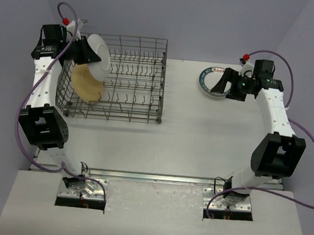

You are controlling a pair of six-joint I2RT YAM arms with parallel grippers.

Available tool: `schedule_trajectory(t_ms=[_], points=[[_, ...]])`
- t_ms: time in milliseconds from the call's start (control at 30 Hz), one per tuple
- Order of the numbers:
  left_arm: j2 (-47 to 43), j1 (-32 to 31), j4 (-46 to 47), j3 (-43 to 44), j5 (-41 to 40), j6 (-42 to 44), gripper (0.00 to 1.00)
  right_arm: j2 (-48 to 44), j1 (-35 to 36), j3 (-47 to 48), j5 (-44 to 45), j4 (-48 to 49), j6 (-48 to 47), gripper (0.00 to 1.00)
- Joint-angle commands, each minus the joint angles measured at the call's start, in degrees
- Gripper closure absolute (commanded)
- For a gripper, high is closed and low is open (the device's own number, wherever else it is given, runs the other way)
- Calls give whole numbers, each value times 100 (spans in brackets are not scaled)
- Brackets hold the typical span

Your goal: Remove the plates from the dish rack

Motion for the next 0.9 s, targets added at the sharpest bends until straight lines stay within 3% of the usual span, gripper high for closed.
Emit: schedule_trajectory(t_ms=[0, 100, 267, 467, 600, 700, 867], points=[[-1014, -566, -34, 140, 136, 1340, 100, -508, -11, -90, -480, 83, 316, 1], [-1831, -1339, -66, -738, -697, 2619, 100, -713, -22, -301, -793, 125, 490, 1], [-3566, -3325, 676, -2662, -2308, 4141, 100, -1097, -33, -784, -1577, 207, 745, 1], [-4824, -4877, 595, -3609, -3254, 5740, 100, -1536, -59, -1165, -3481, 407, 706, 1], [-5706, -5307, 799, -4579, -3638, 7539, 100, -1634, -42, -1542, -4484, 820, 1208, 1], [-6456, -5321, 1031, -5465, -3383, 9236, 100, -1703, -5, -1804, -4519, 1267, 1691, 1], [-7030, -5321, 1177, -6185, -2592, 10771, 100, -1891, 202, -2125, -4443, 1771, 2160, 1]])
